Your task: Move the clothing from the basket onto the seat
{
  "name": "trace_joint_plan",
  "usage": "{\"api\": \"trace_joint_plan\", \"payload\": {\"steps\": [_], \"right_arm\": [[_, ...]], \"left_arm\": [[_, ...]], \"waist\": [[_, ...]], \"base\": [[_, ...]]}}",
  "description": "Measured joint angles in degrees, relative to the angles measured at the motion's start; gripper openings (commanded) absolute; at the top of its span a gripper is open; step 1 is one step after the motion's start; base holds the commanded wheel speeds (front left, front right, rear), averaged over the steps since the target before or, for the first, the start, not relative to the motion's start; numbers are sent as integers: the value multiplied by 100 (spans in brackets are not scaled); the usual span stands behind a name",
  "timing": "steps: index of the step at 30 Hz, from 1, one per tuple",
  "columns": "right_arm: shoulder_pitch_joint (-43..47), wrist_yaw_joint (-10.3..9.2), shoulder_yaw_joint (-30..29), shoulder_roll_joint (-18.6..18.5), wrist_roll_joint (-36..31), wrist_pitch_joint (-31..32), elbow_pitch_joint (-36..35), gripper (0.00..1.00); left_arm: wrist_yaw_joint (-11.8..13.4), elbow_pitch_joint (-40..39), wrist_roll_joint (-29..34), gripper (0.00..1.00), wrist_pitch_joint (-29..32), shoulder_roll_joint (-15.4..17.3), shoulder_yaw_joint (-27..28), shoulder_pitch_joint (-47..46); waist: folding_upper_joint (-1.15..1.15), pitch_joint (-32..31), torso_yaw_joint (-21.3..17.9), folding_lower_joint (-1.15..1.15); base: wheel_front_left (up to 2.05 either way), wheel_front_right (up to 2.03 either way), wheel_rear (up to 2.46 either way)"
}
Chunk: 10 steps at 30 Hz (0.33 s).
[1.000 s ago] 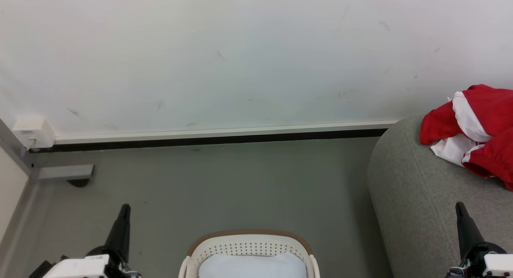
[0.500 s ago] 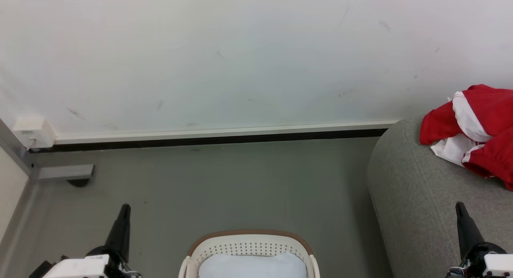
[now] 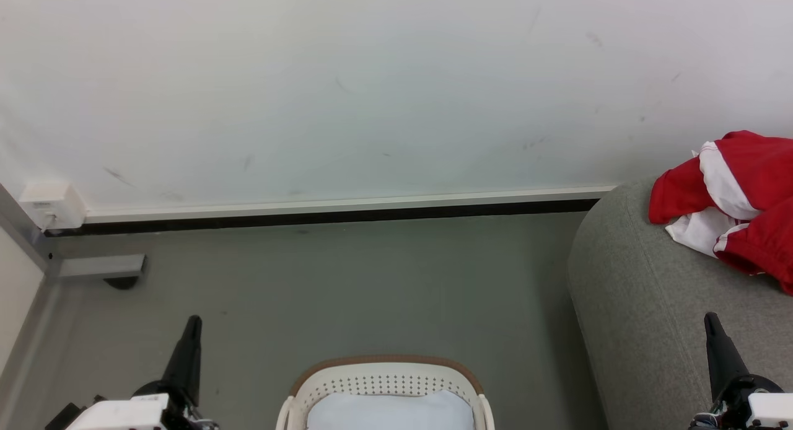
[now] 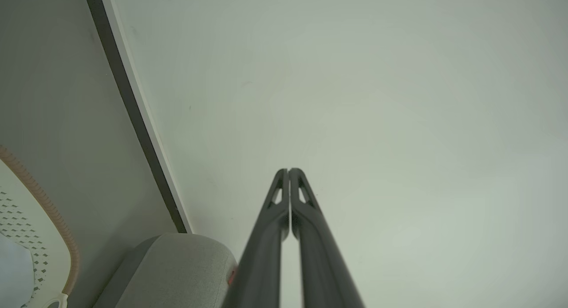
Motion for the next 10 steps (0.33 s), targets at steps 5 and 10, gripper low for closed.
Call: {"api": "trace_joint_plan", "payload": {"steps": [5,10], "right_arm": [[0,0,-1,1,-1,0,0,0],[0,0,-1,2,-1,0,0,0]], "left_arm": [[0,0,0,0,0,0,0,0],[0,0,-1,0,0,0,0,0]], "waist": [[0,0,0,0],[0,0,0,0]], "base": [[0,0,0],[0,0,0]]}}
